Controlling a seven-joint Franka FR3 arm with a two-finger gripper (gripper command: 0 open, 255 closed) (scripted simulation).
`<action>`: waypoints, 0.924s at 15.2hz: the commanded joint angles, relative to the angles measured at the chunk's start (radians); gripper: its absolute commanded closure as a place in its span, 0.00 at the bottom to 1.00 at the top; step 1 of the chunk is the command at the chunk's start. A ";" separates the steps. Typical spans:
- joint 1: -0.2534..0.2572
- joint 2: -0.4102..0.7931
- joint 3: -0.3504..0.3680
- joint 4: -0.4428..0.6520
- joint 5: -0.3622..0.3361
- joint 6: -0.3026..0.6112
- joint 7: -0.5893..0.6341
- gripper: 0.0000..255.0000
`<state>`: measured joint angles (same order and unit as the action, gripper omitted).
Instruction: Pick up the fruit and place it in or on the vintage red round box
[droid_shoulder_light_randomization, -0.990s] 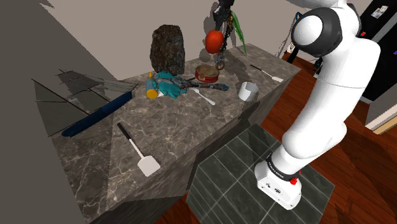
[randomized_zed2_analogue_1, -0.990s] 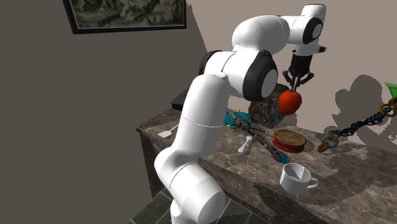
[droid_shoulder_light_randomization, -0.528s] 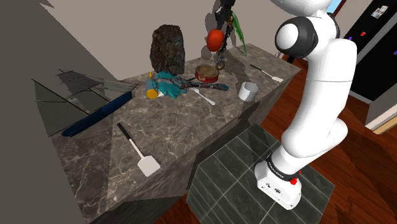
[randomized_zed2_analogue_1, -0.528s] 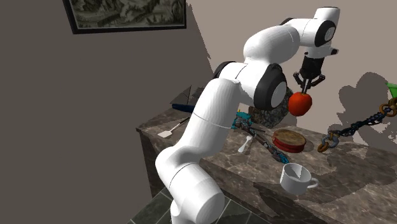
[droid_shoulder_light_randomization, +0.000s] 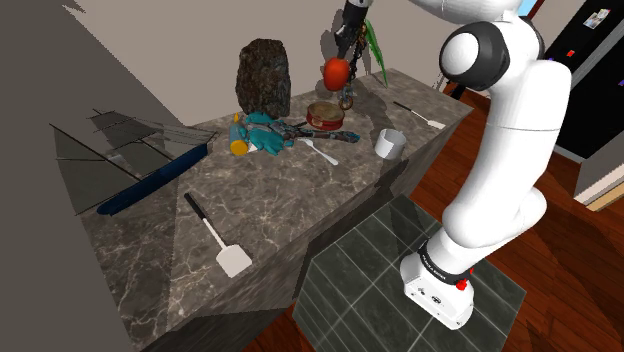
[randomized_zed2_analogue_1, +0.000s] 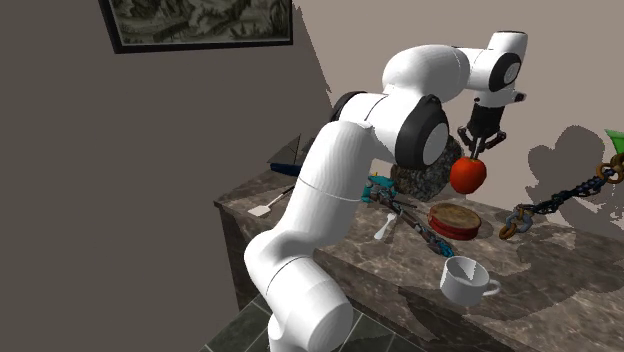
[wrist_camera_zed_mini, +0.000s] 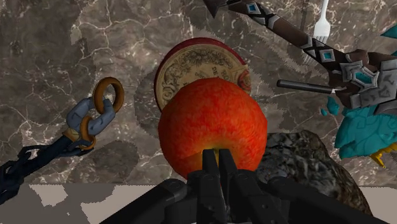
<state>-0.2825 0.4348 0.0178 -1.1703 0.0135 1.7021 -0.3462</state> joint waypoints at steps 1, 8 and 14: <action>0.000 -0.013 0.000 -0.047 0.000 0.035 -0.001 1.00; 0.000 -0.027 0.000 -0.163 0.001 0.137 -0.002 1.00; -0.001 -0.027 0.000 -0.244 0.001 0.218 -0.004 1.00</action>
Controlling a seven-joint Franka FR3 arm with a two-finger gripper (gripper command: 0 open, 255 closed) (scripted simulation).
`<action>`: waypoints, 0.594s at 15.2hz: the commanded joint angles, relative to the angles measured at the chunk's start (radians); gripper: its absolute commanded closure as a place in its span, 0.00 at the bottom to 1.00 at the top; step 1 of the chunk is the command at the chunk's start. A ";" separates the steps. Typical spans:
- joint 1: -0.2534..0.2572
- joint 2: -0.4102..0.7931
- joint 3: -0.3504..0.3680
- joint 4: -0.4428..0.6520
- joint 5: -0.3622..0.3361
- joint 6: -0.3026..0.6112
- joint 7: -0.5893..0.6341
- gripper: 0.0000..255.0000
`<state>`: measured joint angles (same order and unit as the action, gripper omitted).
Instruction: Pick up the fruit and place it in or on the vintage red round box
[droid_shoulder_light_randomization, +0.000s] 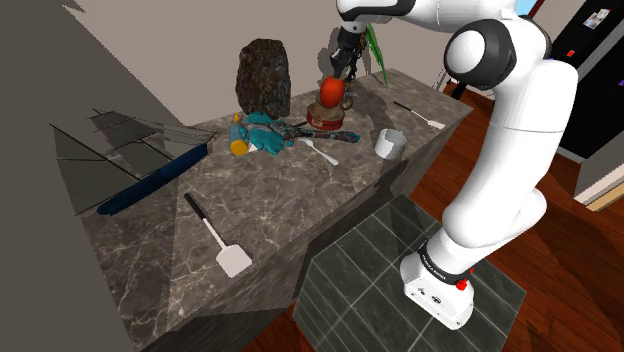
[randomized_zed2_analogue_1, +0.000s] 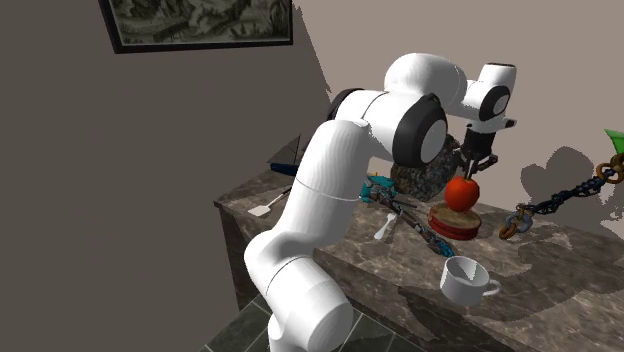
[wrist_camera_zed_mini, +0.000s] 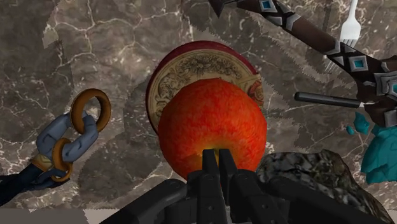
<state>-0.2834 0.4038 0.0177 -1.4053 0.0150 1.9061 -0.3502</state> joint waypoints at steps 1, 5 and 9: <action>0.000 0.005 0.000 -0.021 0.000 0.027 0.000 1.00; 0.000 0.007 0.000 -0.047 0.000 0.055 -0.001 1.00; 0.000 0.007 0.000 -0.047 0.000 0.055 -0.001 1.00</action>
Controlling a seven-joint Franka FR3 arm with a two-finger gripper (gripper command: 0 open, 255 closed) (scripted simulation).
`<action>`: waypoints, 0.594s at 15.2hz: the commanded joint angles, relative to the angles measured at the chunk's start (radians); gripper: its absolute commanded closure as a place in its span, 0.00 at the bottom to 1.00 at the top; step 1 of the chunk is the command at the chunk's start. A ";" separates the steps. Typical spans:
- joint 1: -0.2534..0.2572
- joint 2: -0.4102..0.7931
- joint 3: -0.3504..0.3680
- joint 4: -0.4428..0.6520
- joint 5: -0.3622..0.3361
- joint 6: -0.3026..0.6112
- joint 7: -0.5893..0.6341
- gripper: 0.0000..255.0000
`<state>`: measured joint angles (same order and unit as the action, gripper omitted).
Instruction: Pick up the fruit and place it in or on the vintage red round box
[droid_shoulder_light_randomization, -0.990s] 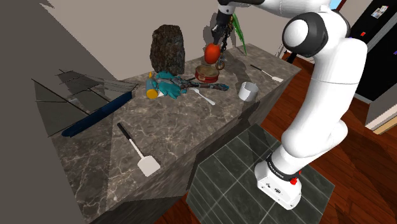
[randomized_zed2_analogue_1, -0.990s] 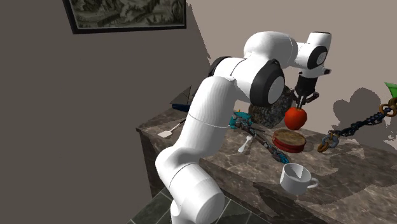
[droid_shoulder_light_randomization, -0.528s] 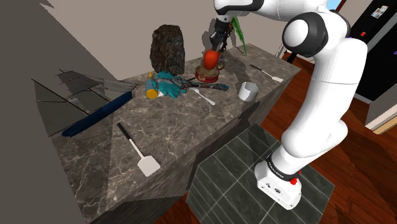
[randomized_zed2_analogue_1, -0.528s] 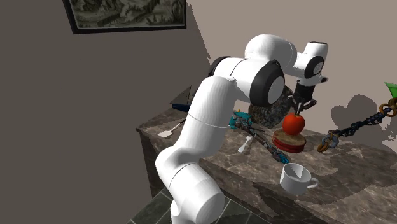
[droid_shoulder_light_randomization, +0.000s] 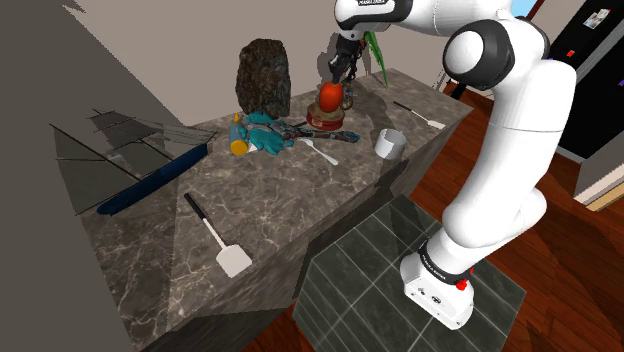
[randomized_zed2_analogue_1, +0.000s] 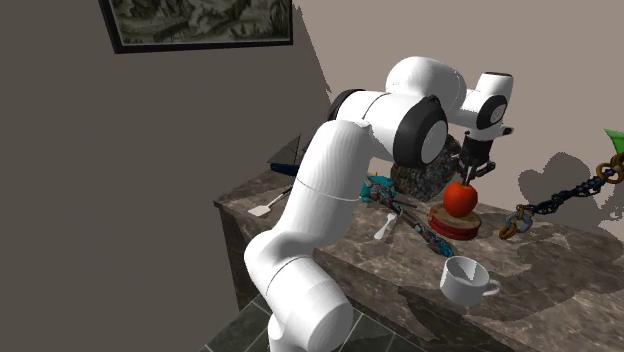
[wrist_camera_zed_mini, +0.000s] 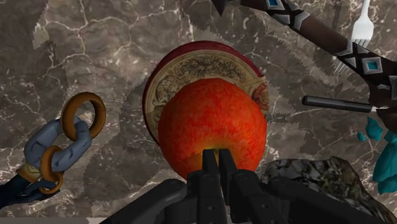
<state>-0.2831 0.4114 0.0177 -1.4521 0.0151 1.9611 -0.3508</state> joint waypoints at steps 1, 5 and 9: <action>0.000 0.000 0.000 0.000 0.000 0.000 0.000 1.00; 0.000 0.000 0.000 0.000 0.000 0.000 0.000 0.00; -0.001 -0.015 0.000 0.045 0.000 -0.059 0.000 0.00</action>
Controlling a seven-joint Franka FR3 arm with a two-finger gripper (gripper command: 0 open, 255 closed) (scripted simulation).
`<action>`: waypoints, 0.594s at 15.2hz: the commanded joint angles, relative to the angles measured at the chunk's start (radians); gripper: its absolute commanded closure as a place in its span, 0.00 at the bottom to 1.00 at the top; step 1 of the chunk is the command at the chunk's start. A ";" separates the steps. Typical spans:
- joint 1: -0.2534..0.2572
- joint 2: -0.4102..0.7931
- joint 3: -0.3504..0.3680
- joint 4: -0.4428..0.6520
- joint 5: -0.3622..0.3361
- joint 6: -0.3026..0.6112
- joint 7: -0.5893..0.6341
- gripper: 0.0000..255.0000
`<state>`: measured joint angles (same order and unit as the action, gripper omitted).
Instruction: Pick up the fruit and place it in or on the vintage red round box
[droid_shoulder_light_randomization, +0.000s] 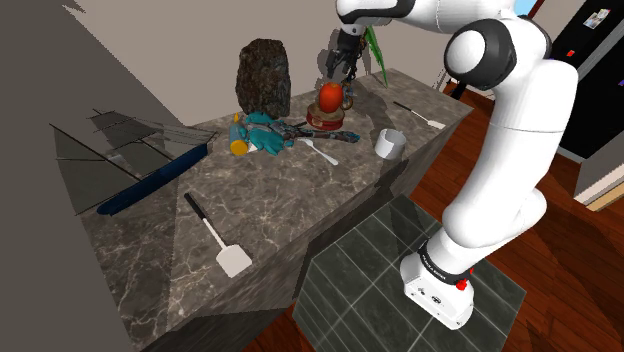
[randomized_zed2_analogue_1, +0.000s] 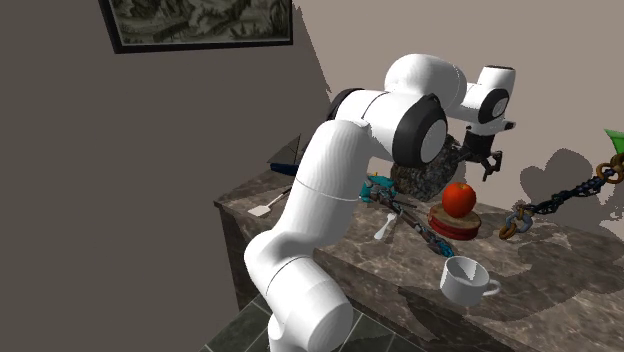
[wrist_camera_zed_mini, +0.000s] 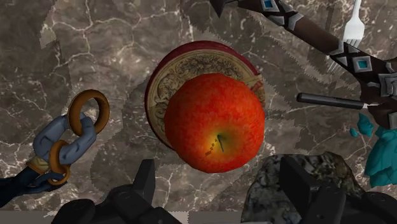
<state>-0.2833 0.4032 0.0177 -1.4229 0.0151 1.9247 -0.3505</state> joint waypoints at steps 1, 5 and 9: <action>-0.001 -0.012 0.000 0.041 0.000 -0.053 0.000 0.00; -0.001 -0.015 0.000 0.063 0.000 -0.078 0.000 0.00; -0.001 -0.015 0.000 0.063 0.000 -0.078 0.000 0.00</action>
<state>-0.2845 0.3882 0.0174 -1.3604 0.0151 1.8467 -0.3506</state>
